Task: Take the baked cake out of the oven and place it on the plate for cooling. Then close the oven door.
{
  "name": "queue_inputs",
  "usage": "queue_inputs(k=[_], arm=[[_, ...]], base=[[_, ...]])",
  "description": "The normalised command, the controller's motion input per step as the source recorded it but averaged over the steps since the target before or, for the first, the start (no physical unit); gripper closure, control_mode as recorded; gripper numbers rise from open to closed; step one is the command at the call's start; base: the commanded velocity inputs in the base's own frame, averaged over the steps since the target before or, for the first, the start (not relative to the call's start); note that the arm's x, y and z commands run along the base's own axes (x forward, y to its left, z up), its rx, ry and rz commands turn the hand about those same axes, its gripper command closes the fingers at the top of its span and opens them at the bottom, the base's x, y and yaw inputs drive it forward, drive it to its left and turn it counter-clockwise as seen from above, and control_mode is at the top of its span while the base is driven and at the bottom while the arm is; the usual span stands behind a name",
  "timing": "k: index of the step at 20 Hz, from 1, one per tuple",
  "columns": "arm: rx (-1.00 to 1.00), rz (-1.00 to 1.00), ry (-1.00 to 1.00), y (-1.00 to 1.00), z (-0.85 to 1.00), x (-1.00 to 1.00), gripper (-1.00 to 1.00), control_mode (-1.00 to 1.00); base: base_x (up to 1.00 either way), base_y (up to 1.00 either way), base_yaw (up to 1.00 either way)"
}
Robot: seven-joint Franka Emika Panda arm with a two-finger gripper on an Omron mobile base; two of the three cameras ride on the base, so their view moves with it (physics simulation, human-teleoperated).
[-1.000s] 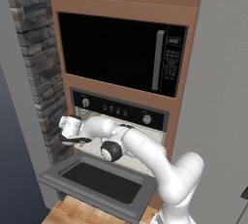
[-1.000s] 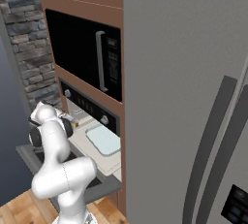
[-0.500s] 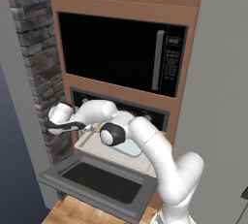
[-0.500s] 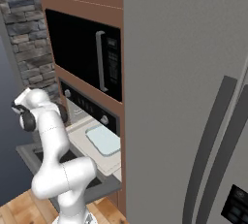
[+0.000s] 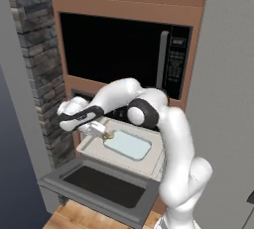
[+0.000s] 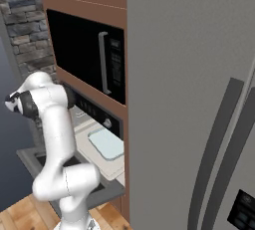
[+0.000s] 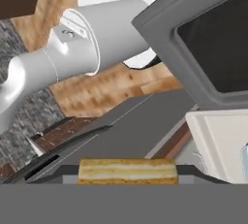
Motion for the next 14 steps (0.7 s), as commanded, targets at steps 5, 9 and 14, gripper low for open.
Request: queue_inputs(k=[5,9,14], arm=[[0.27,0.01,-0.13,-0.36,0.95,-0.88,1.0,-1.0],[0.2,0.0,-0.06,-0.02,1.0,-0.61,1.0,-1.0],[0.2,0.01,-0.01,-0.19,0.77,-0.14,1.0,-1.0]], base=[[0.0,0.0,0.0],[0.0,0.0,0.0],[0.0,0.0,0.0]])
